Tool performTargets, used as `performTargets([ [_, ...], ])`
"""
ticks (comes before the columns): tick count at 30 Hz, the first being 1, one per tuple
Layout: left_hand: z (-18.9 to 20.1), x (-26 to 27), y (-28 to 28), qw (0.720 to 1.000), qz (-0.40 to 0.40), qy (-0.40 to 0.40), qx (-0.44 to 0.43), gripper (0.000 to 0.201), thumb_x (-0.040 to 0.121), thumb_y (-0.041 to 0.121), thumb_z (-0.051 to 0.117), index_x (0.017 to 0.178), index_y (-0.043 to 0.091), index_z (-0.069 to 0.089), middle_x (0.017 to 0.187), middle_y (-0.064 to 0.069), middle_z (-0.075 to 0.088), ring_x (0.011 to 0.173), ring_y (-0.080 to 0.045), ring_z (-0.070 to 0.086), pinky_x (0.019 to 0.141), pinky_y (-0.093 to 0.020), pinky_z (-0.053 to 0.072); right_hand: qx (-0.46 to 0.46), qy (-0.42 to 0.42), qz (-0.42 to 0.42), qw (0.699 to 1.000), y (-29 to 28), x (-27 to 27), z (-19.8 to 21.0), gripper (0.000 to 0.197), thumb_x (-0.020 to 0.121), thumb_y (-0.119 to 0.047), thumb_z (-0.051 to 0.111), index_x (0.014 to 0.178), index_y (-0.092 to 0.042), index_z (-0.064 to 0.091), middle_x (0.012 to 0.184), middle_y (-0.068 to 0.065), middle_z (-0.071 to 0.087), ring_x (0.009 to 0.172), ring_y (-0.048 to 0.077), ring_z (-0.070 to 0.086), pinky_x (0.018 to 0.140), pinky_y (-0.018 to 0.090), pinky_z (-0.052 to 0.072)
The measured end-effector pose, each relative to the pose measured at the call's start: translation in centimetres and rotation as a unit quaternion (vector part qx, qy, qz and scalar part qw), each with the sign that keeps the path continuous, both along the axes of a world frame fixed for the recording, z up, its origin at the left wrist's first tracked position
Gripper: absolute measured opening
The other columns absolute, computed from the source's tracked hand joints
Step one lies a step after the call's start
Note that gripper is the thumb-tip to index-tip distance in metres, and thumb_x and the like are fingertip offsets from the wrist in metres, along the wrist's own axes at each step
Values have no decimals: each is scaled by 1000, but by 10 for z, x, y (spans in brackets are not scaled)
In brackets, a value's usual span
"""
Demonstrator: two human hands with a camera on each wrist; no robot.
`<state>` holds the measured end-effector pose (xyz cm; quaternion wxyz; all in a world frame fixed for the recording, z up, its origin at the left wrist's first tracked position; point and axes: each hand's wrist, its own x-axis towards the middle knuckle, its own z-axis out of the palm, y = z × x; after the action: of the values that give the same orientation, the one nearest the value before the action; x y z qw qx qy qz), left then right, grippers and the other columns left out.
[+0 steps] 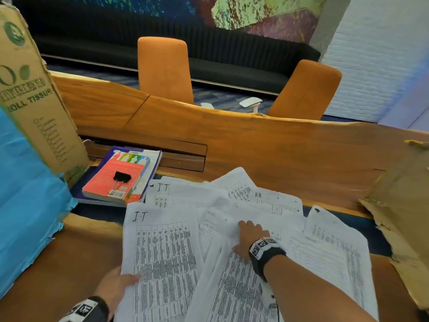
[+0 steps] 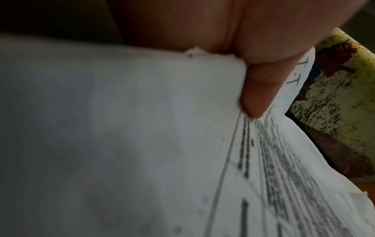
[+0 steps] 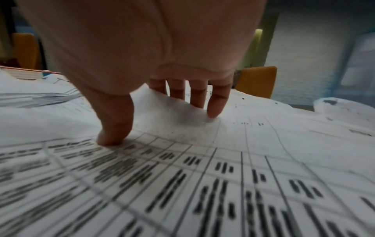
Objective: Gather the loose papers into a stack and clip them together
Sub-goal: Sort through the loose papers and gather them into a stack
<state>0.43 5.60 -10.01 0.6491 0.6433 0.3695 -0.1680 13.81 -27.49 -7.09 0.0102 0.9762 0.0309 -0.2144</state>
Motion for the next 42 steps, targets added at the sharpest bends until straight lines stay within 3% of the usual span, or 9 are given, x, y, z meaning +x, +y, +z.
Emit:
performTargets([
  [3, 1, -1, -1, 1000, -3, 8, 3, 19, 87, -7, 60, 96, 8, 66, 98, -22, 72, 93, -43, 68, 95, -59, 47, 3, 41, -21, 999, -9, 1, 2, 85, 77, -55, 73, 146, -26, 30, 140, 4, 43, 129, 30, 44, 104, 48, 41],
  [10, -1, -3, -1, 1000, 1, 4, 7, 20, 86, -7, 61, 99, 7, 66, 98, -24, 72, 92, -44, 68, 92, -58, 49, 19, 31, -26, 999, -8, 0, 5, 80, 72, -48, 79, 135, -25, 37, 126, 1, 55, 115, 27, 56, 97, 44, 46],
  [13, -3, -1, 0, 1000, -6, 8, 13, 19, 86, -7, 62, 101, 4, 65, 98, -24, 72, 91, -43, 68, 93, -58, 49, 36, 61, -30, 997, -14, -1, 9, 60, 78, -41, 73, 130, -25, 46, 112, -2, 66, 99, 23, 65, 83, 35, 53],
  [18, -4, -1, 0, 1000, -9, 4, 18, 18, 86, -7, 62, 100, 3, 65, 96, -25, 72, 90, -44, 68, 92, -57, 49, 24, 27, 8, 999, -20, -4, 17, 31, 85, -31, 58, 116, -27, 60, 111, -2, 61, 105, 25, 59, 97, 40, 45],
  [22, -2, -1, 0, 1000, -4, 9, 18, 23, 85, -8, 62, 105, 3, 65, 99, -25, 71, 92, -44, 68, 93, -58, 48, 129, 47, -13, 990, -24, -4, 26, 18, 87, -17, 58, 104, -25, 60, 102, -1, 64, 91, 20, 62, 76, 30, 51],
  [30, 72, 37, 40, 993, 7, -63, 101, 21, 93, 5, 57, 110, 14, 64, 101, -19, 71, 92, -42, 68, 88, -61, 50, 161, 91, 33, 982, -60, -7, 93, 20, 85, -31, 73, 69, -35, 62, 79, -14, 67, 80, 5, 62, 72, 23, 46],
  [38, 134, 84, 10, 953, -95, -203, 204, 20, 94, 10, 59, 112, 15, 64, 90, -6, 69, 84, -29, 65, 86, -47, 49, 216, 43, 87, 972, -34, -10, 146, 10, 84, -28, 77, 82, -30, 67, 87, -11, 67, 83, 10, 62, 72, 23, 46],
  [40, 138, 84, -11, 946, -137, -215, 202, 15, 94, 12, 59, 102, 23, 64, 92, -2, 67, 85, -21, 61, 86, -43, 45, 249, 4, 68, 966, -27, -7, 150, 36, 82, -30, 79, 114, -26, 62, 105, -11, 63, 99, 13, 61, 86, 29, 48],
  [42, 139, 83, -31, 939, -170, -225, 198, 20, 94, 10, 59, 91, 30, 63, 88, 3, 66, 82, -14, 59, 84, -41, 43, 338, -40, 27, 940, -22, -4, 154, 77, 79, -29, 81, 143, -27, 39, 122, -10, 62, 119, 15, 58, 102, 34, 45],
])
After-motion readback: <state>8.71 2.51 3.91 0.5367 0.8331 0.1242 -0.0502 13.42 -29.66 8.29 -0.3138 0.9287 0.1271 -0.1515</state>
